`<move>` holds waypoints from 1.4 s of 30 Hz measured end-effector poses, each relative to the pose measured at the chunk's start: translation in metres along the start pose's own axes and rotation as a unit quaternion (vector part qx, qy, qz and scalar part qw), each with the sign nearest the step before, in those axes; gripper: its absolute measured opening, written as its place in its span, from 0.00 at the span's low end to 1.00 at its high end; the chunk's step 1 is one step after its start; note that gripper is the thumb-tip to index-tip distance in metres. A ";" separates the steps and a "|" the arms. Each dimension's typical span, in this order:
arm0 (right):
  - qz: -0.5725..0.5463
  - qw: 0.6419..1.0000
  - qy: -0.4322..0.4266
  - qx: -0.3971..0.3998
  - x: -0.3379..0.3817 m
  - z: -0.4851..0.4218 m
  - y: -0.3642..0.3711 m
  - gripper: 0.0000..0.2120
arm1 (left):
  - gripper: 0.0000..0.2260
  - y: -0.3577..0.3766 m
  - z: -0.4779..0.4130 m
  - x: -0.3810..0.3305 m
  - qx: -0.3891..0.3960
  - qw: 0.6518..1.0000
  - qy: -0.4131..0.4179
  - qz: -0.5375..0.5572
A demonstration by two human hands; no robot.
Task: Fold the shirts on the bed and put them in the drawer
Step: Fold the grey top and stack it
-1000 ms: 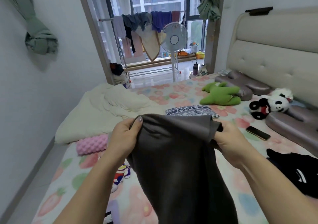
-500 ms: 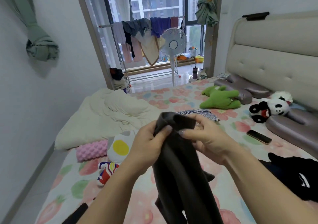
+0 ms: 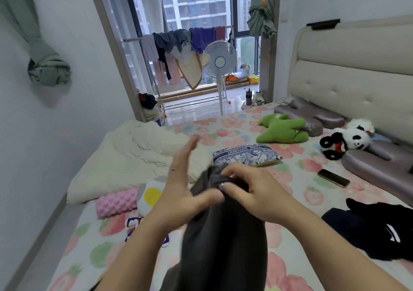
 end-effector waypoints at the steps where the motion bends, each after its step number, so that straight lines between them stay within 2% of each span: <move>1: 0.025 0.999 -0.015 0.018 0.005 -0.002 0.003 0.03 | 0.39 0.010 -0.002 -0.008 0.055 0.998 0.019 -0.041; 2: 0.046 0.998 -0.024 0.026 0.009 -0.004 0.004 0.03 | 0.37 0.020 -0.003 -0.012 0.097 0.992 0.028 -0.074; 3: 0.053 0.998 -0.025 0.024 0.011 -0.006 0.003 0.03 | 0.30 0.026 -0.005 -0.015 0.120 0.988 0.032 -0.093; 5: 0.036 0.999 -0.004 0.028 0.004 -0.008 -0.002 0.02 | 0.09 0.022 -0.010 -0.016 0.105 0.989 0.023 -0.106; 6: 0.036 0.998 0.019 0.046 -0.005 -0.008 -0.004 0.05 | 0.08 0.014 -0.012 -0.016 0.077 0.989 0.028 -0.124; 9: 0.081 0.983 0.093 0.135 -0.038 0.003 -0.004 0.07 | 0.09 -0.029 -0.015 -0.013 -0.045 0.990 0.035 -0.132; 10: 0.080 0.979 0.112 0.149 -0.048 0.009 -0.006 0.07 | 0.09 -0.043 -0.015 -0.010 -0.077 0.988 0.033 -0.132; 12: 0.076 0.978 0.149 0.126 -0.067 0.021 -0.017 0.12 | 0.08 -0.062 -0.014 -0.003 -0.102 0.981 0.023 -0.162; 16: 0.033 0.981 0.187 0.023 -0.087 0.028 -0.048 0.04 | 0.11 -0.077 -0.012 0.025 -0.118 0.970 -0.029 -0.211; 19: 0.040 0.979 0.198 -0.034 -0.094 0.024 -0.066 0.06 | 0.14 -0.079 -0.014 0.044 -0.098 0.967 -0.070 -0.225; 24: 0.117 0.976 0.165 -0.080 -0.088 0.015 -0.083 0.03 | 0.14 -0.081 -0.019 0.048 -0.094 0.967 -0.081 -0.222; 28: 0.132 0.977 0.140 -0.094 -0.080 0.010 -0.091 0.06 | 0.13 -0.082 -0.024 0.046 -0.079 0.965 -0.086 -0.233; 31: 0.058 0.985 0.157 -0.049 -0.079 0.006 -0.087 0.06 | 0.12 -0.081 -0.027 0.042 -0.082 0.969 -0.082 -0.219; 33: -0.095 0.976 0.195 -0.009 -0.077 0.006 -0.075 0.14 | 0.10 -0.079 -0.031 0.037 -0.090 0.973 -0.070 -0.198; 35: -0.249 0.931 0.267 0.007 -0.083 0.010 -0.059 0.19 | 0.09 -0.073 -0.034 0.030 -0.089 0.978 -0.053 -0.181; 36: -0.298 0.905 0.304 0.004 -0.088 0.012 -0.052 0.17 | 0.10 -0.071 -0.036 0.027 -0.090 0.979 -0.043 -0.177; 39: -0.346 0.856 0.383 -0.025 -0.106 0.018 -0.046 0.06 | 0.13 -0.068 -0.039 0.022 -0.089 0.979 -0.022 -0.184; 41: -0.341 0.859 0.379 -0.045 -0.111 0.017 -0.054 0.04 | 0.13 -0.068 -0.038 0.026 -0.075 0.979 -0.026 -0.189; 42: -0.319 0.873 0.365 -0.051 -0.111 0.014 -0.060 0.04 | 0.13 -0.067 -0.038 0.030 -0.064 0.978 -0.033 -0.193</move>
Point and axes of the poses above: each hand's wrist, its own z-axis away from the middle knuckle, its own y-axis out of the palm, x = y × z, the point moved 7 cm from there along -z, towards the middle knuckle, and after that the axes turned 2 degrees about x, right-handed, at the moved point
